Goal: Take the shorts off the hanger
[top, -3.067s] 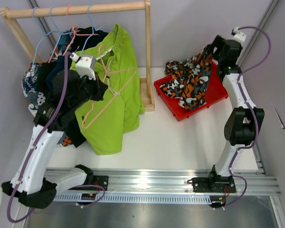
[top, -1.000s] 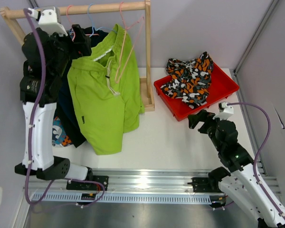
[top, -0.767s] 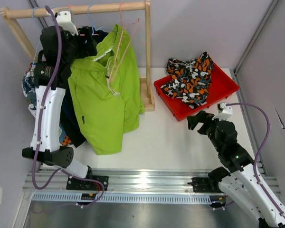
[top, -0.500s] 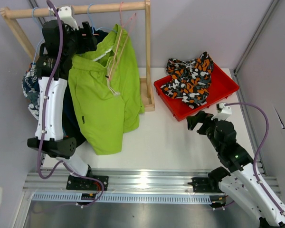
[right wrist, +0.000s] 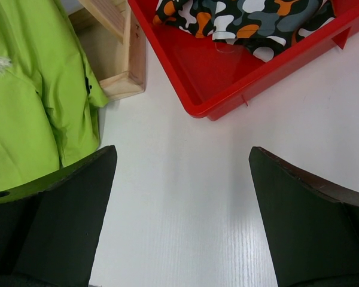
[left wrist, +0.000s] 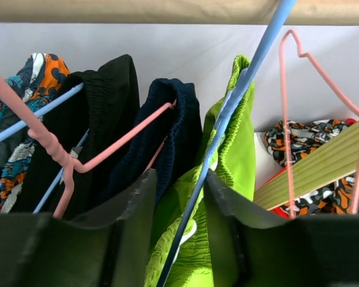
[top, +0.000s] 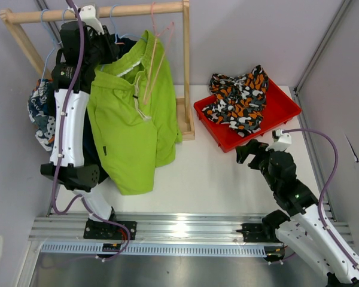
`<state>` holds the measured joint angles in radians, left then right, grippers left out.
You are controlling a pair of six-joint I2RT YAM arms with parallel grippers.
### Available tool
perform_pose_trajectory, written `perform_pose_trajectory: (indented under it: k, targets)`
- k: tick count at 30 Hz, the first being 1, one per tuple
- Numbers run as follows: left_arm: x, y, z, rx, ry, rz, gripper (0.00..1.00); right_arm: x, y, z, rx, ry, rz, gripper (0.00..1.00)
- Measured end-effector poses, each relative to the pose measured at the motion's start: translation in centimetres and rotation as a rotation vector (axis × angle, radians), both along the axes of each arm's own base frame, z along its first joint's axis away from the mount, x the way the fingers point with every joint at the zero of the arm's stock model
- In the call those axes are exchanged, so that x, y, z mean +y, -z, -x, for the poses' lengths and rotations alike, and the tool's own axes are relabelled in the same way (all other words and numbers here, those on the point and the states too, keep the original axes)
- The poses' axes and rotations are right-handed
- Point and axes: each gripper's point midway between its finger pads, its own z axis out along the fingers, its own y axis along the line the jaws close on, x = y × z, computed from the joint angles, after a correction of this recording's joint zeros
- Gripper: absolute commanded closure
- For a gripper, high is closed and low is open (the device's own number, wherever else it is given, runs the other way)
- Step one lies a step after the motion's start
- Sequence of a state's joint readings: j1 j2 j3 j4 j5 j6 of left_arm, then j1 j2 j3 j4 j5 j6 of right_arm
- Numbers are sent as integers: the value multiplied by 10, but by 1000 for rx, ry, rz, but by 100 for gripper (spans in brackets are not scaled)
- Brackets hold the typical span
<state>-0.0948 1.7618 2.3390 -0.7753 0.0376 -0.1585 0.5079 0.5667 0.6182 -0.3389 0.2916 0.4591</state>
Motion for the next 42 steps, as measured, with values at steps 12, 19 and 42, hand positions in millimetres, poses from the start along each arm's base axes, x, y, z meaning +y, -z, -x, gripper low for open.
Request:
perform_pose_trajectory:
  k: [12, 19, 42]
  targets:
    - [-8, -8, 8, -1, 40, 34, 100, 1, 0, -2, -7, -4, 7, 1]
    - [-16, -33, 31, -47, 81, 89, 100, 20, -38, -5, -83, -101, -22, 1]
    - [-39, -51, 87, -107, 163, 143, 100, 407, -191, 102, -382, -813, 137, 1]
